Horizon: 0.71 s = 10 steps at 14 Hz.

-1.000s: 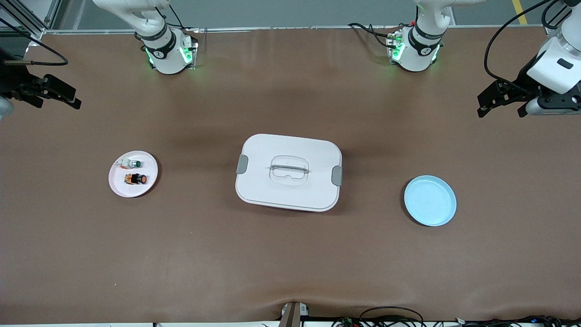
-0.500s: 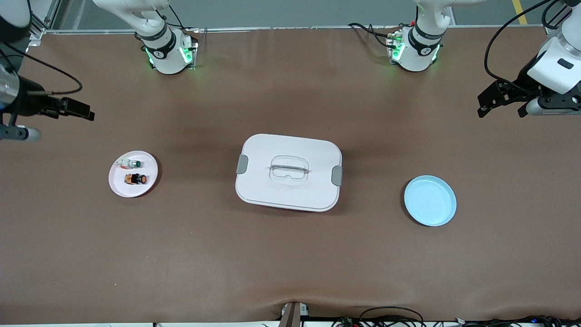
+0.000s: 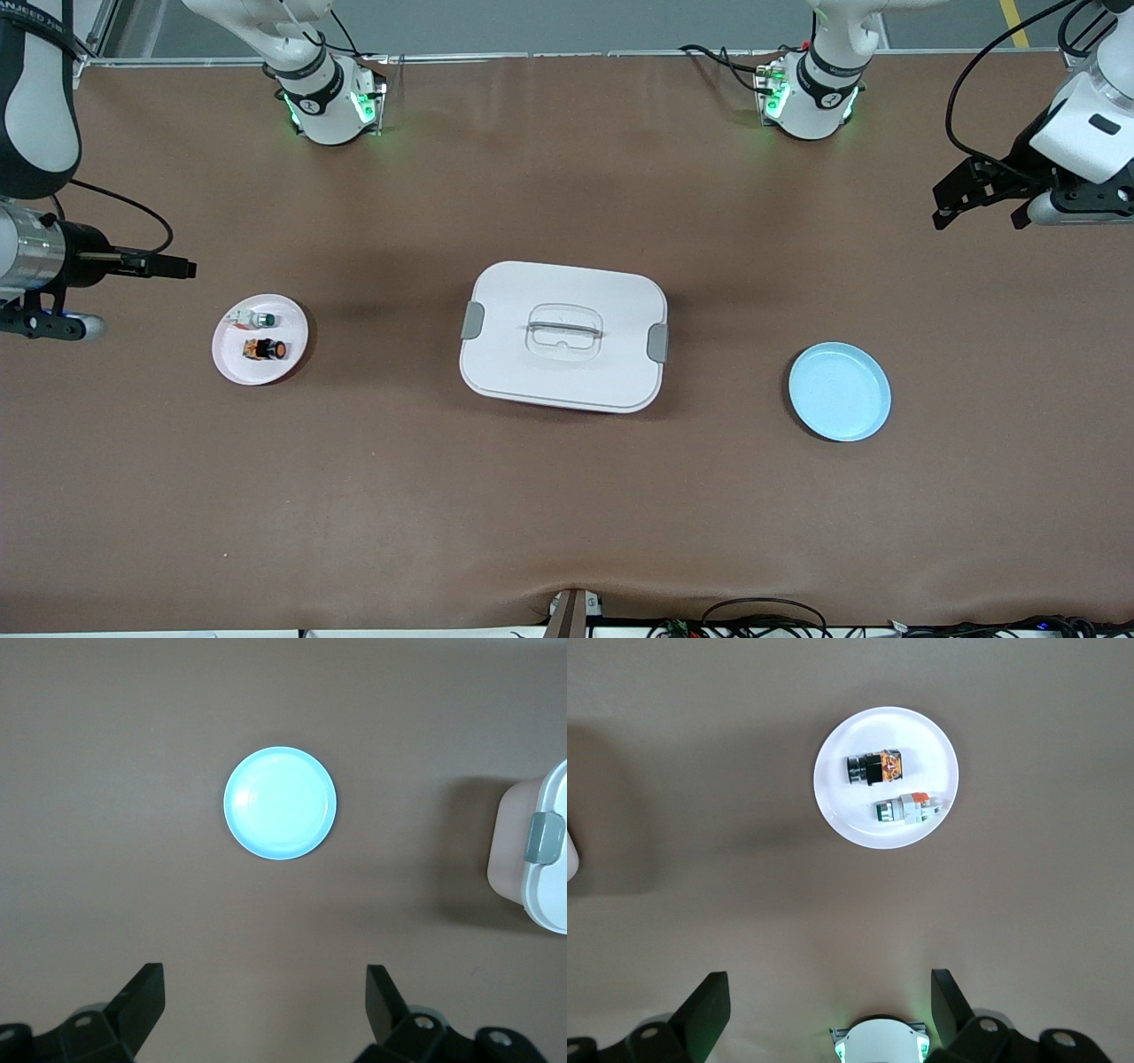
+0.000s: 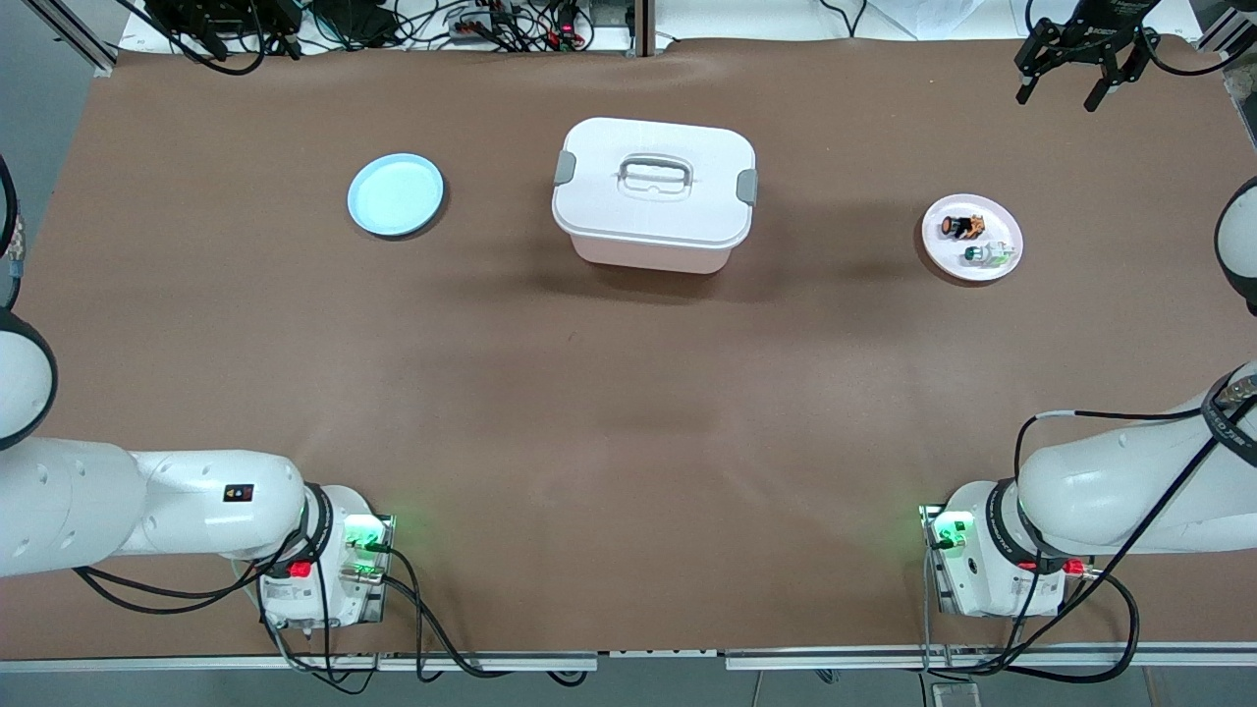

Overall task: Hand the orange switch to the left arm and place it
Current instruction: 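Move the right gripper over the white plate toward the black switch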

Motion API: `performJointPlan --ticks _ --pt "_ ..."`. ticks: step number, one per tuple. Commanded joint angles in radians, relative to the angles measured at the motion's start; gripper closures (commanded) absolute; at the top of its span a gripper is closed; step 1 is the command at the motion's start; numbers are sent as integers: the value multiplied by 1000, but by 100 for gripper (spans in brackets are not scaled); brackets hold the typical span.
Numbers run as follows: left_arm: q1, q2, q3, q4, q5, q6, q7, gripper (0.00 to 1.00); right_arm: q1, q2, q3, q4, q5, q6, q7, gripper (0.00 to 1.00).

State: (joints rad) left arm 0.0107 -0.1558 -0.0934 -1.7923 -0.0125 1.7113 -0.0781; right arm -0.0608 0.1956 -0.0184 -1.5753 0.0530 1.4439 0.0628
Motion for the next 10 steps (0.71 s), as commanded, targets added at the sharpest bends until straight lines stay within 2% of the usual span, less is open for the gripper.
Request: performJointPlan --ticks 1,10 --pt "6 12 -2 25 -7 -21 15 0 -5 7 8 -9 7 44 -1 0" --pt "6 12 -2 25 -7 -21 15 0 -14 7 8 -287 10 416 17 0"
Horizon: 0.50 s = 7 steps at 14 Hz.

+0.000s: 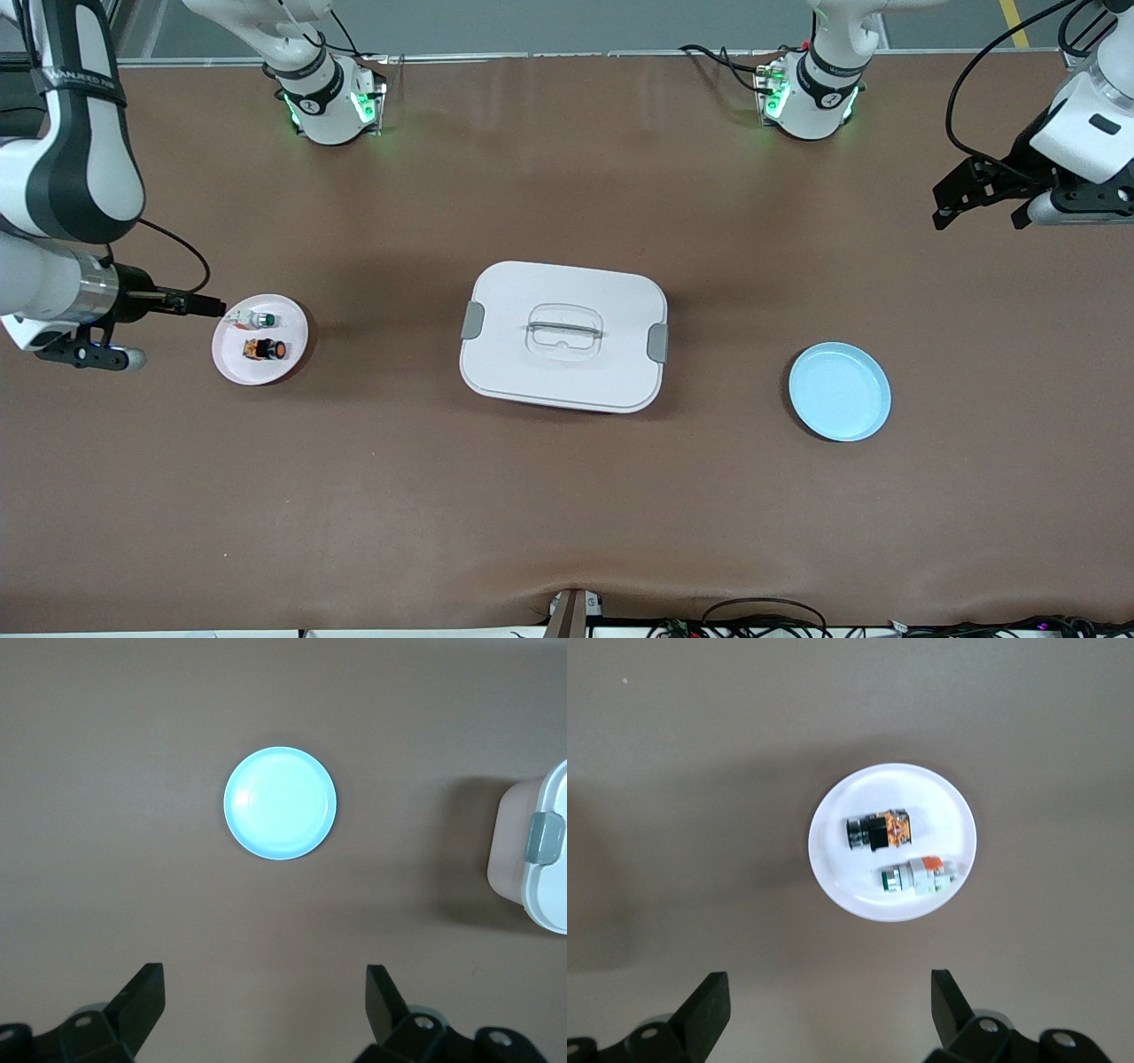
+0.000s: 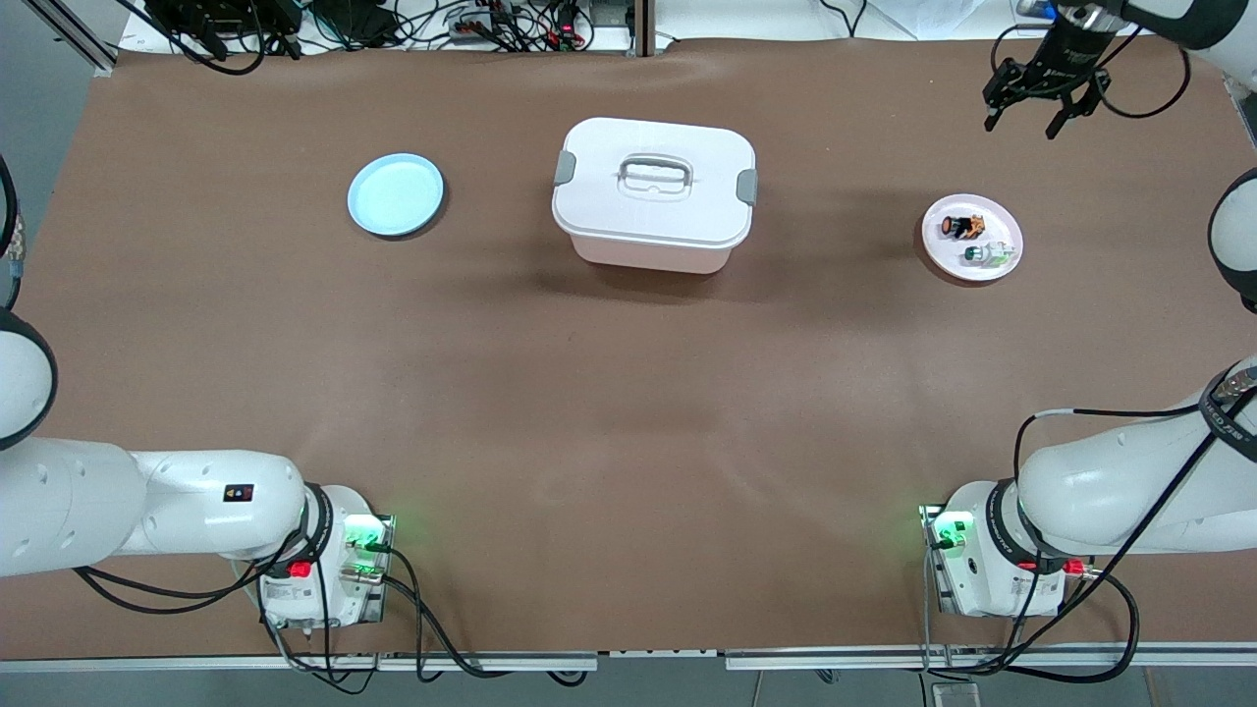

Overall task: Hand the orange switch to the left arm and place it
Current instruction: 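Move the right gripper over the white plate toward the black switch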

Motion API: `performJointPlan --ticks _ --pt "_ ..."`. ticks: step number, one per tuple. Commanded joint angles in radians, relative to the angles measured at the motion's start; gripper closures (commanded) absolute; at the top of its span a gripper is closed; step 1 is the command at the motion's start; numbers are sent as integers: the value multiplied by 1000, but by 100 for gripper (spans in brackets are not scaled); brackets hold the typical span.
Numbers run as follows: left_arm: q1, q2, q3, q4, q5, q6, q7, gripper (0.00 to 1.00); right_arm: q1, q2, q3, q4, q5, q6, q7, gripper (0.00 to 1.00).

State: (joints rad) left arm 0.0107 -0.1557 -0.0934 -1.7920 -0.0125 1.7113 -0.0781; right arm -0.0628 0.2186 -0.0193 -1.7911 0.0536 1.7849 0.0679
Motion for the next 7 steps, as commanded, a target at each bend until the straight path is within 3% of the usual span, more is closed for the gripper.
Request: performJointPlan --ticks 1,7 --pt "6 12 -2 25 -7 -21 17 0 -18 -16 9 -108 11 126 12 0" --pt "6 12 -2 25 -7 -21 15 0 -57 36 7 -195 71 292 1 0"
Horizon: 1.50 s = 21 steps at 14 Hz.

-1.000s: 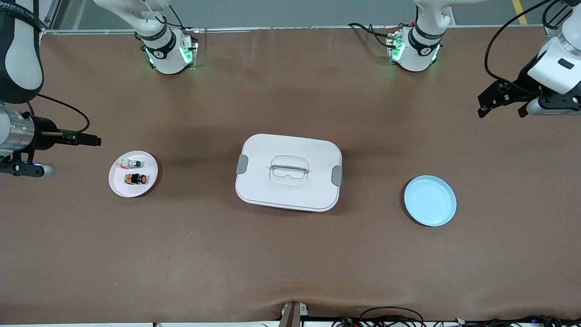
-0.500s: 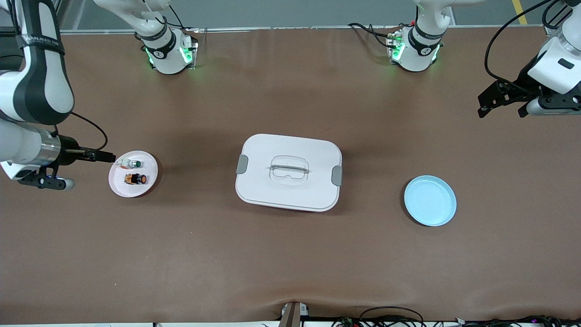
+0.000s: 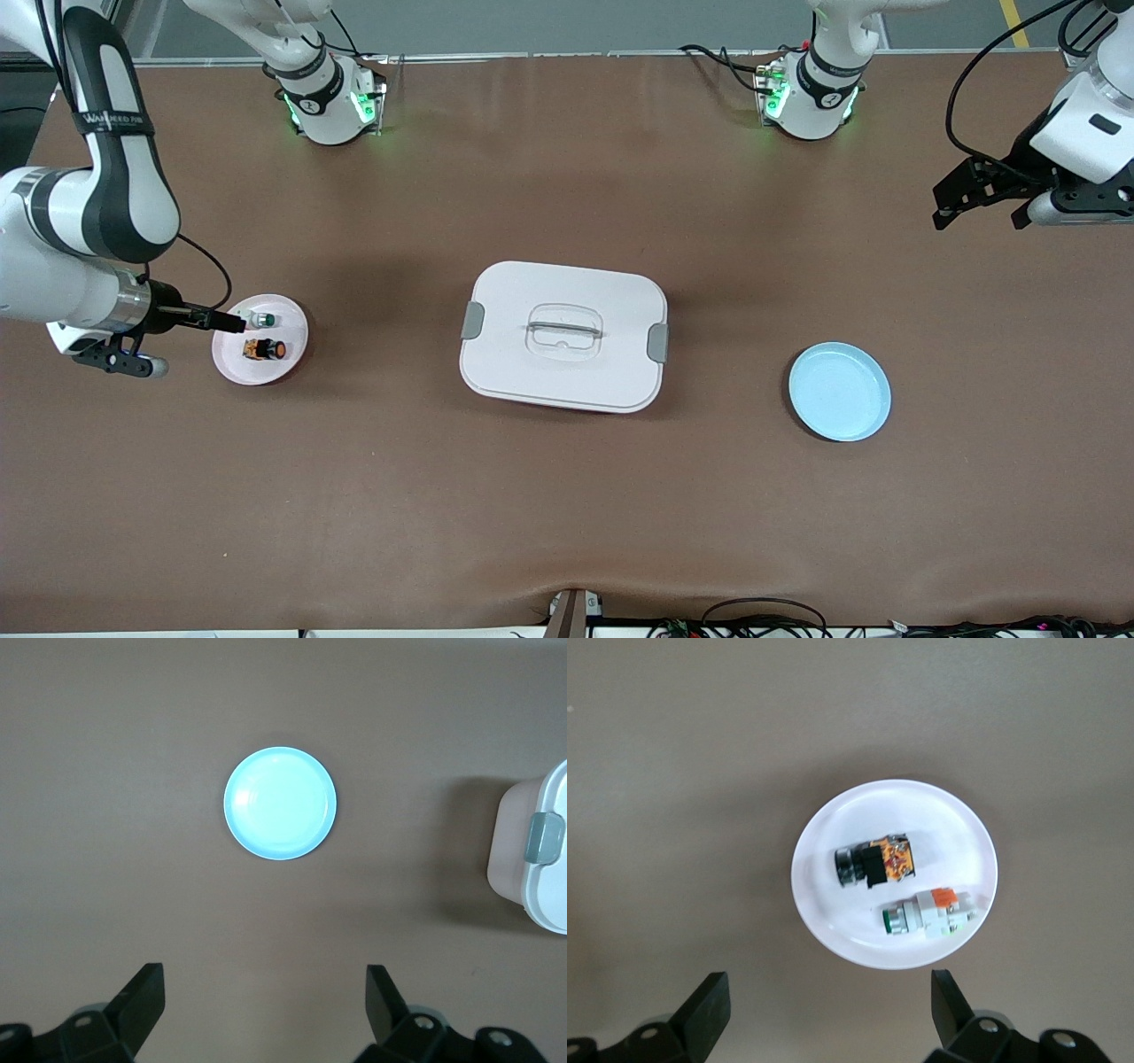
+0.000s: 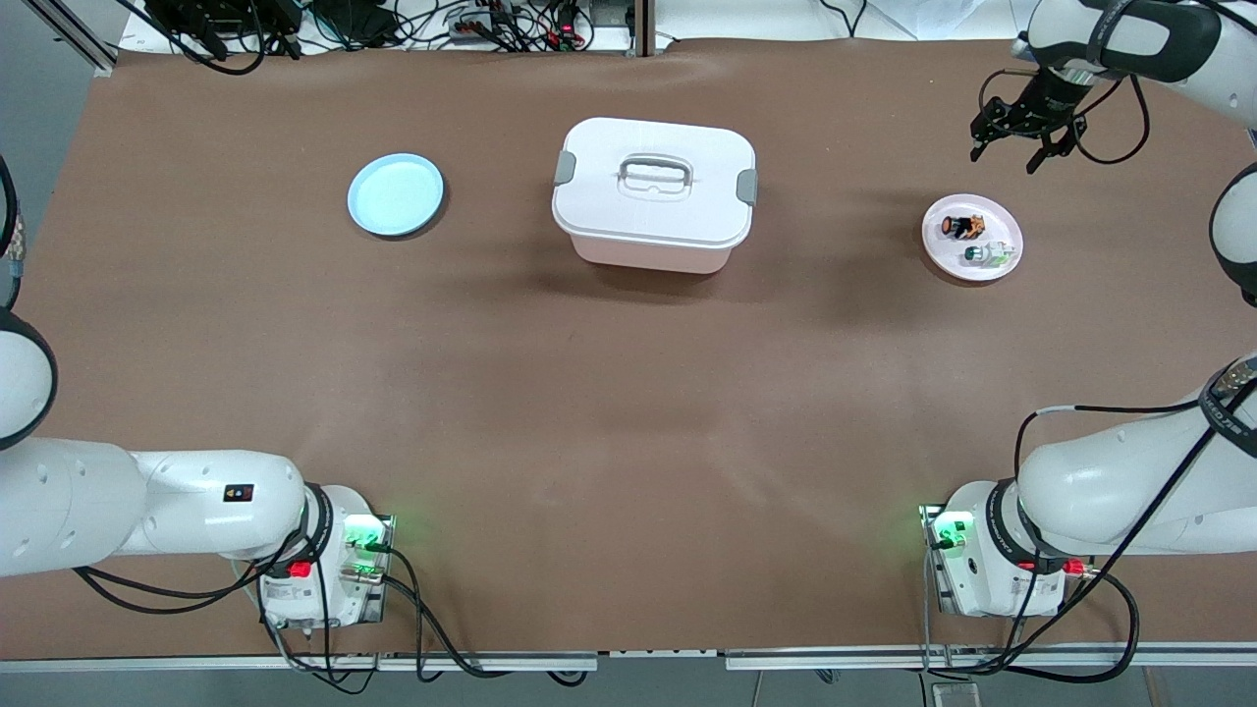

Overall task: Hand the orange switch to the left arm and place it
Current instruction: 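Move the right gripper over the white plate toward the black switch, then lower the right gripper and close it on the black-orange switch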

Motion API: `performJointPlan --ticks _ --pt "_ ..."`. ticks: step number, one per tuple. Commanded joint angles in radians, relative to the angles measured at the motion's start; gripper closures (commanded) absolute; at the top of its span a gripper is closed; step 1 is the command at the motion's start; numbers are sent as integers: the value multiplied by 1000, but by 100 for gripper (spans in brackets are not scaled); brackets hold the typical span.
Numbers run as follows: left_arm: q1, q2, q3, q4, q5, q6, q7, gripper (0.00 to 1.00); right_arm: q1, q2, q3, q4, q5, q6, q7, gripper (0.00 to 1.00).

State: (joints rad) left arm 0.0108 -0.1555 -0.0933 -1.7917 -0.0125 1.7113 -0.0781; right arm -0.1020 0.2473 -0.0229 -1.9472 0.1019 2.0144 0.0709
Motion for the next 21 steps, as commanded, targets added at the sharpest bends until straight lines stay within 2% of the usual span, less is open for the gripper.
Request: performJointPlan --ticks 1,5,11,17,21 --pt "6 11 -2 25 -7 -21 14 0 -15 12 11 -61 21 111 -11 0" --pt "5 11 -2 25 -7 -21 14 0 -16 98 12 -56 12 210 -74 0" --pt "6 11 0 25 -7 -21 15 0 -19 176 11 -58 2 309 -114 0" --pt "5 11 -2 25 -7 -21 11 0 -16 224 11 -59 -33 349 -117 0" --pt "3 11 -2 26 -7 -21 11 0 -39 247 12 -62 -33 357 -224 0"
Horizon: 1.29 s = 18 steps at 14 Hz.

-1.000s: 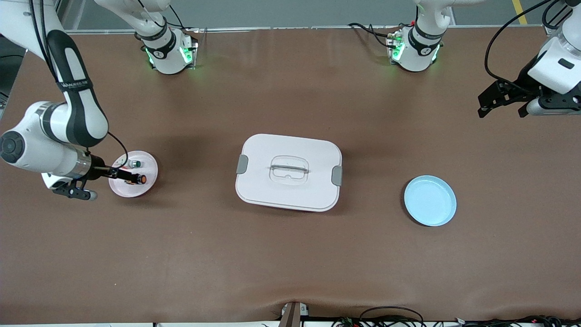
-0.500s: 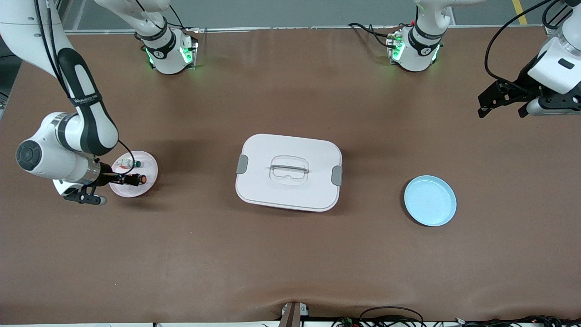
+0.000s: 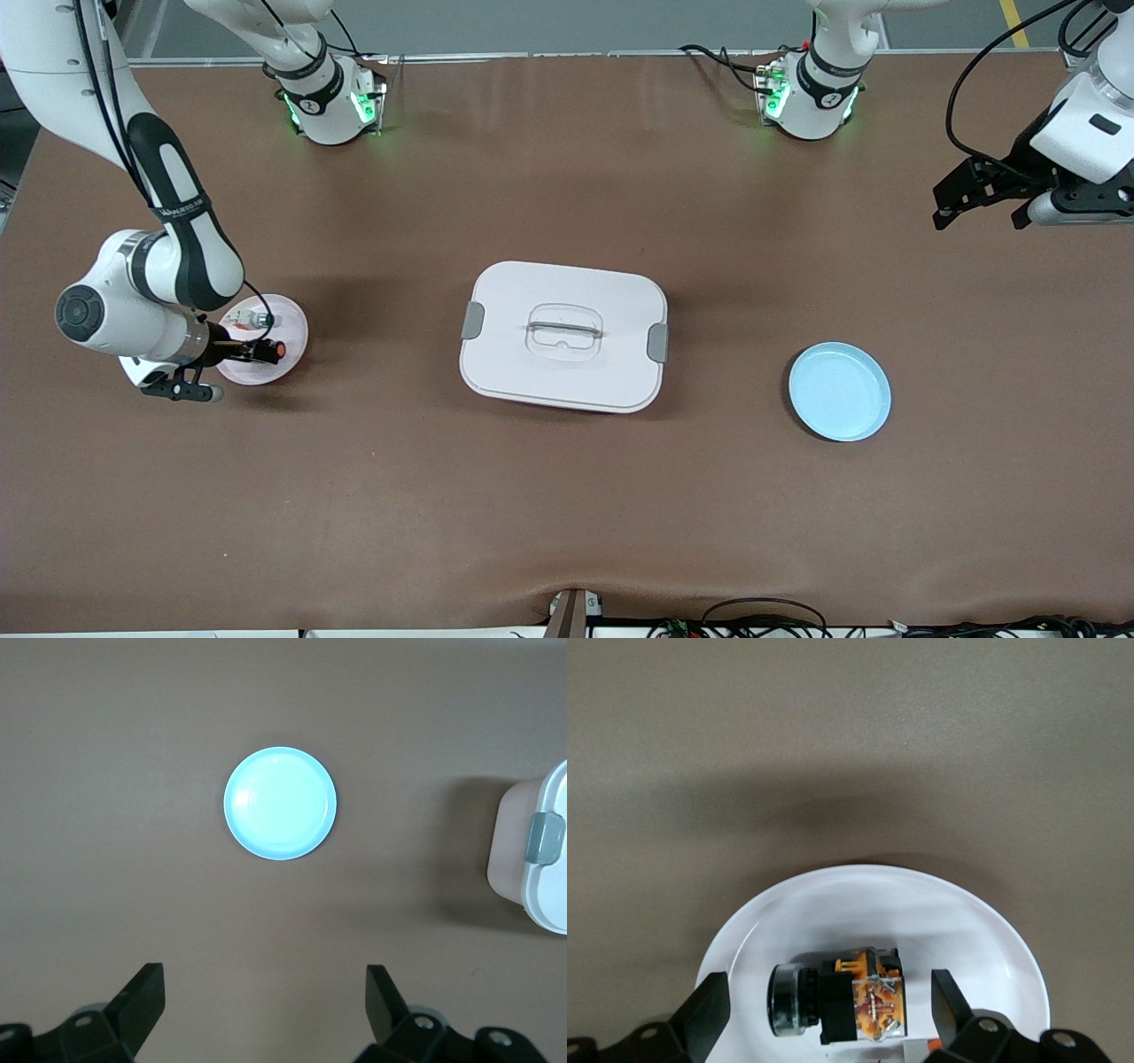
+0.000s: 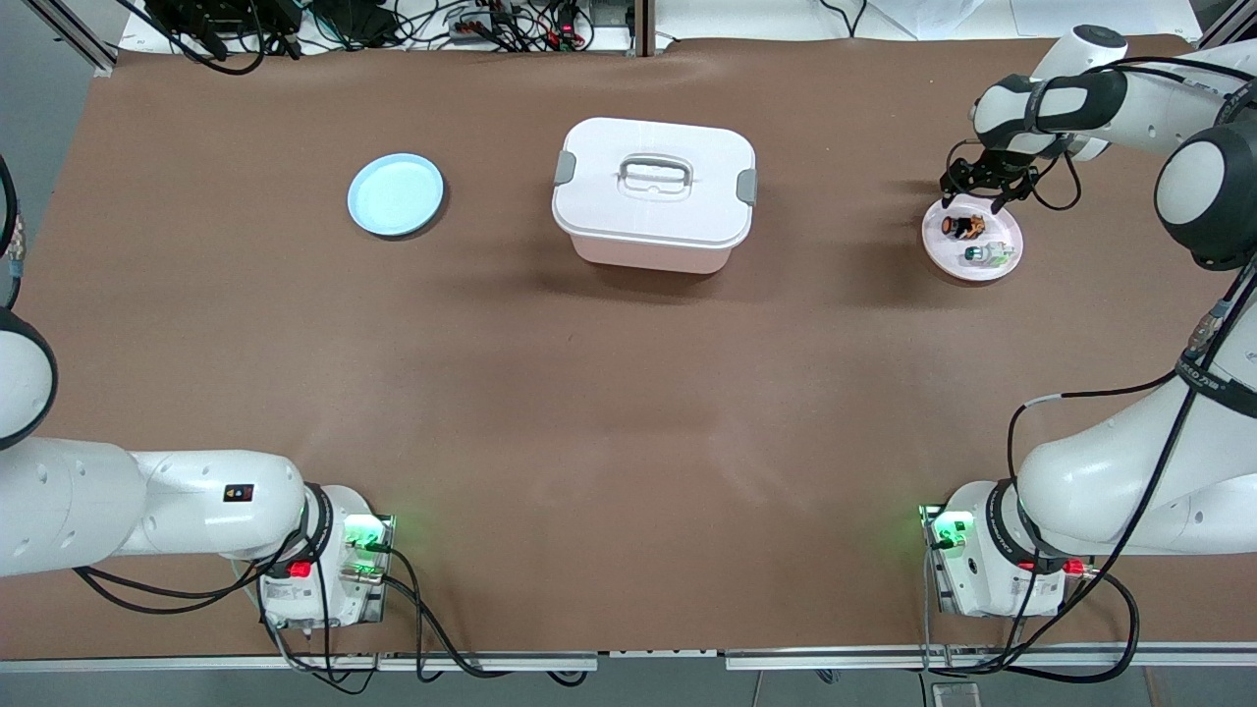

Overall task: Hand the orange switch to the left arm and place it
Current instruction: 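Lower the right gripper and close it on the black-orange switch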

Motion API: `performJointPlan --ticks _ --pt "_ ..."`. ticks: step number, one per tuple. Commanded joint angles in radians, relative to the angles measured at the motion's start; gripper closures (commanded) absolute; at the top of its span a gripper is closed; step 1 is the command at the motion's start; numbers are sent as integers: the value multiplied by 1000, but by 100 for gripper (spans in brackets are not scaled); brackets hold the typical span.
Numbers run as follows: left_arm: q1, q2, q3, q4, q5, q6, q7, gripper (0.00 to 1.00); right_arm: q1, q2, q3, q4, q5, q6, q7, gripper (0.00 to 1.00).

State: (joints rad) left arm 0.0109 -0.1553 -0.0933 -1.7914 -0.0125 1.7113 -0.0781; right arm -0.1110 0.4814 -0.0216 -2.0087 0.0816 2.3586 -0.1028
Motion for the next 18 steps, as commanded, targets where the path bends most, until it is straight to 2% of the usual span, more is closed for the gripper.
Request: performJointPlan --ticks 1,7,18 --pt "3 11 -2 26 -7 -21 9 0 -36 13 11 -2 -13 16 -52 0" --pt "3 11 -6 33 -7 -21 11 0 -33 11 12 -28 1 30 -37 0" --pt "-2 11 -6 43 -7 -21 14 0 -26 9 17 2 17 -32 -43 0"
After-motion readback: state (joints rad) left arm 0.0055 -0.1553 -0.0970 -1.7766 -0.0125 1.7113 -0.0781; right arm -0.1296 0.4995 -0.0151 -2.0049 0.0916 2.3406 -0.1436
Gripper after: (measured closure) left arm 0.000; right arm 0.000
